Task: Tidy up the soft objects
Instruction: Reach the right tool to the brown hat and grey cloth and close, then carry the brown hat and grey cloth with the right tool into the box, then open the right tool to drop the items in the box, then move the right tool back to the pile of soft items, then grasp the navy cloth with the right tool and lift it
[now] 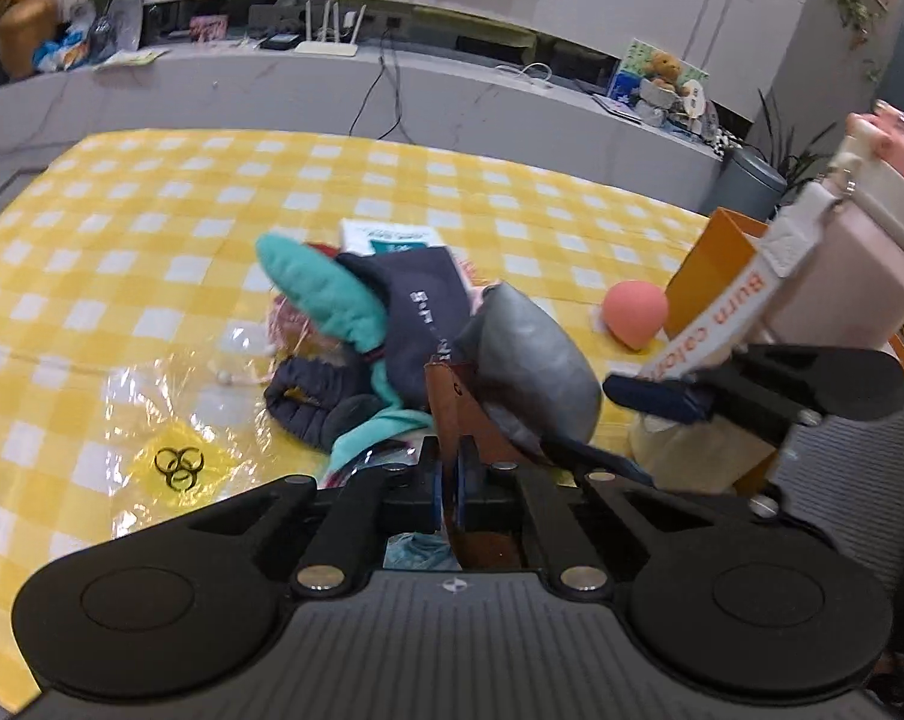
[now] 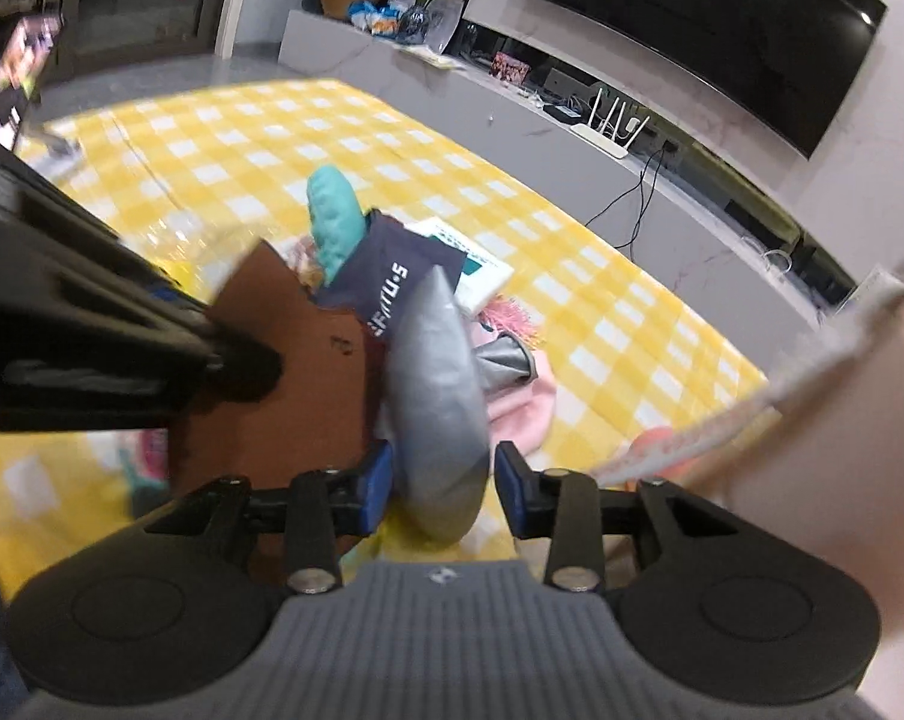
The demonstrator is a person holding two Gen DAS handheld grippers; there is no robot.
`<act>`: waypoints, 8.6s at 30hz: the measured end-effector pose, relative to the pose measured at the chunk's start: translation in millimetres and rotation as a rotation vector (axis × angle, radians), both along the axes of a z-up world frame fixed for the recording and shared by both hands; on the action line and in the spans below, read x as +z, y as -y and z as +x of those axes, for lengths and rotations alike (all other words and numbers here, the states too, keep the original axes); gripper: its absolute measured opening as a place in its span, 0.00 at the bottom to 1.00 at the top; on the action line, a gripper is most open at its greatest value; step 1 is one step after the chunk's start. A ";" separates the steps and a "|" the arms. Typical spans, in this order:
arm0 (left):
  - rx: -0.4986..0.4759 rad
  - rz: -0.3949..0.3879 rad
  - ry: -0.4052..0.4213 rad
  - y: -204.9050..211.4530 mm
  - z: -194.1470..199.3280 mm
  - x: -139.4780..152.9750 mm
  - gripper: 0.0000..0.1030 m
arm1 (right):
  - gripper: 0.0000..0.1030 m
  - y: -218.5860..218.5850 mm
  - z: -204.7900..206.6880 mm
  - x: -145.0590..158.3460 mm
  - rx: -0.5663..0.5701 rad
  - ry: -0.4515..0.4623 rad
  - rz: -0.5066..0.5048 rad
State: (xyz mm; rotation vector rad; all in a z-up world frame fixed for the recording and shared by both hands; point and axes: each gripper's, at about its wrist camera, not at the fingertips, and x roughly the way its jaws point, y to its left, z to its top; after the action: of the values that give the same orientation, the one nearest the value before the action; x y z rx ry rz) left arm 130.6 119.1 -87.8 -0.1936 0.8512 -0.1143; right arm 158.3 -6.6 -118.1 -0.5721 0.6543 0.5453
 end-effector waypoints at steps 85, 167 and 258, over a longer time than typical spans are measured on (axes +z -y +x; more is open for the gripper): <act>-0.533 0.304 -0.085 274.5 26.1 25.4 0.27 | 0.39 302.4 -45.4 42.1 -0.553 -0.324 0.338; 0.023 0.124 0.103 -42.1 6.3 9.0 0.36 | 0.48 -33.4 -5.9 34.8 -0.105 0.006 0.187; 0.048 -0.250 0.009 -32.2 -7.3 -24.9 0.61 | 0.20 29.0 -1.6 -27.6 -0.185 -0.310 0.319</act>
State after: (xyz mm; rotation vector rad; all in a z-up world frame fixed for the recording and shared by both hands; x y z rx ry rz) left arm 123.3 151.3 -112.7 -0.4476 0.8219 -0.1763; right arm 156.7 -35.6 -145.7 -0.1243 0.8832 0.5548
